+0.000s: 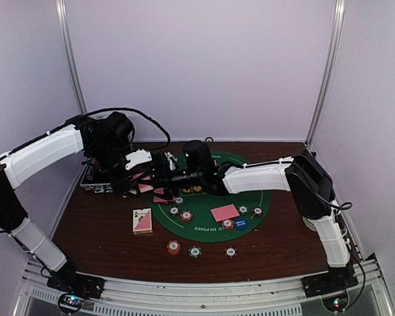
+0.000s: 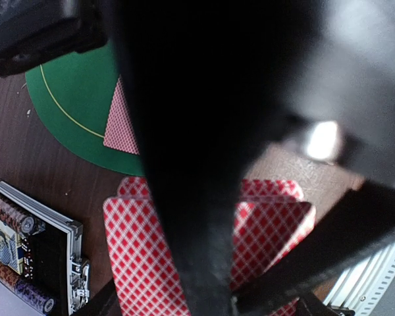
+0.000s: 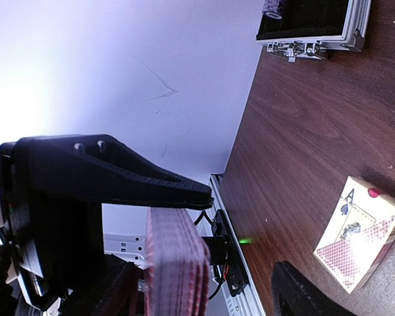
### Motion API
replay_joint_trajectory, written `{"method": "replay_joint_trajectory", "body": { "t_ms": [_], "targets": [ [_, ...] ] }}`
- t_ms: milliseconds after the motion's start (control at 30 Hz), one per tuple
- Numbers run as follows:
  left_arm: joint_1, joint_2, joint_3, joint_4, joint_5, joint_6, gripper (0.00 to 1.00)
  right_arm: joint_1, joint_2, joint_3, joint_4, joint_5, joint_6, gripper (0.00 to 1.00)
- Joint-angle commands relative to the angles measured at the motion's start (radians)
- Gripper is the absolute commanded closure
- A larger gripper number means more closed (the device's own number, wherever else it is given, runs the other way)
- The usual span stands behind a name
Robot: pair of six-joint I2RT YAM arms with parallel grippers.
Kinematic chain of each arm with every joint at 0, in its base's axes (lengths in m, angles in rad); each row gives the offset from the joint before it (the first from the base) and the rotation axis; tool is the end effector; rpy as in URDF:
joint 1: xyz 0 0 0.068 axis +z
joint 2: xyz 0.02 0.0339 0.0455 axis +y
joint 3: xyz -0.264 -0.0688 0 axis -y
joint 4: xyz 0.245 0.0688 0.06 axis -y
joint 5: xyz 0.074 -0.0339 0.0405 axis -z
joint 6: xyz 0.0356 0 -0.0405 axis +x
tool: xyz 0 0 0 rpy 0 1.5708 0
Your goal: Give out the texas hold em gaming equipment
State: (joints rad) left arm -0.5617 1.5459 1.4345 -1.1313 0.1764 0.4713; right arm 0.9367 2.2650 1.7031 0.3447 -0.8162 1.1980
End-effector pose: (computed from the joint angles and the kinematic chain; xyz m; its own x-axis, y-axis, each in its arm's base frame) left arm 0.2495 -0.1644 0.3066 -0.4540 0.8139 -0.3625 0.8736 0.4866 -0.0017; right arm 0.2897 0.4377 0.2154 -0.9530 -0.2191 -0.2094 -0.2356 0.1007 0.9666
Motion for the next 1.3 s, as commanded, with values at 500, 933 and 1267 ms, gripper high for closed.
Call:
{"method": "replay_joint_trajectory", "body": {
  "t_ms": [500, 933, 1267],
  "targets": [
    [0.008, -0.026, 0.006, 0.005, 0.006, -0.003, 1.00, -0.071, -0.075, -0.093, -0.036, -0.005, -0.028, 0.58],
    [0.008, -0.021, 0.003, 0.005, -0.004, -0.004, 1.00, -0.081, -0.137, -0.185, 0.202, -0.024, 0.136, 0.95],
    [0.008, -0.021, -0.001, 0.005, -0.021, -0.003, 1.00, -0.126, -0.158, -0.247, 0.330, -0.046, 0.237, 1.00]
  ]
}}
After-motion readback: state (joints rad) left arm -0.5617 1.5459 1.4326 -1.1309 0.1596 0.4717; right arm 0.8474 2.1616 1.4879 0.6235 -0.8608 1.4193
